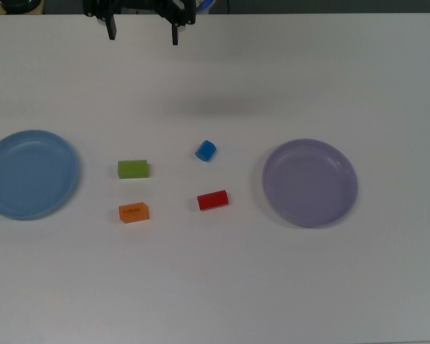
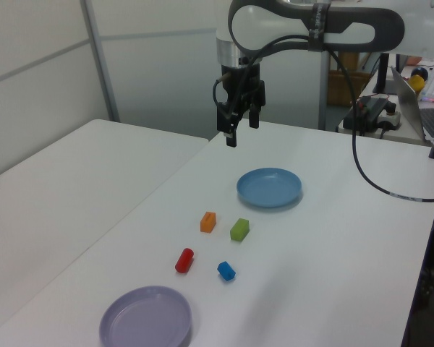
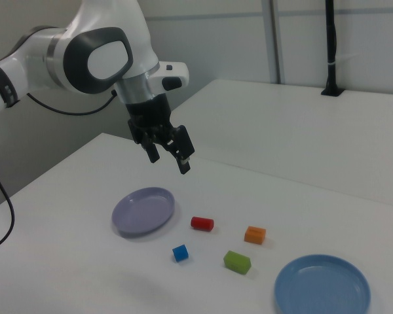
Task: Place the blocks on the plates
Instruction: 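Move the open gripper down toward the green block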
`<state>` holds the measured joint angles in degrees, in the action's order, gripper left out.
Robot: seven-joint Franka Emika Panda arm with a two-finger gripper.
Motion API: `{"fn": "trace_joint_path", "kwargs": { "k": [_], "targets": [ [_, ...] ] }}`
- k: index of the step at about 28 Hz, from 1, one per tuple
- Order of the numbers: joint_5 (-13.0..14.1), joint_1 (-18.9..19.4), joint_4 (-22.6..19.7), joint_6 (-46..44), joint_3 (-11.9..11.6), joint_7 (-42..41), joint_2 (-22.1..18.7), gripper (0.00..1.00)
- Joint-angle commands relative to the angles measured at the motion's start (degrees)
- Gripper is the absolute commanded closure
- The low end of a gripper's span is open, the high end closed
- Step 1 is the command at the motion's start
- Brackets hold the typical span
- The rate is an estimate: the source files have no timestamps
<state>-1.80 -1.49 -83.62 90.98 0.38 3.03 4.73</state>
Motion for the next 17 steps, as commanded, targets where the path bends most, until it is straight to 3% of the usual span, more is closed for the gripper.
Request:
{"fn": "trace_joint_path", "kwargs": {
  "k": [1,10,15,17],
  "targets": [
    [1.52,-0.53,-1.11,1.65,-1.08,-2.23,-0.42,0.0],
    [1.45,-0.97,-0.75,4.03,-1.09,-2.85,3.0,0.0],
    [0.83,-1.06,-1.46,4.56,-1.09,-10.48,4.58,0.0],
    [0.83,-1.32,-2.07,4.65,-1.17,-17.48,5.99,0.0]
  ]
}}
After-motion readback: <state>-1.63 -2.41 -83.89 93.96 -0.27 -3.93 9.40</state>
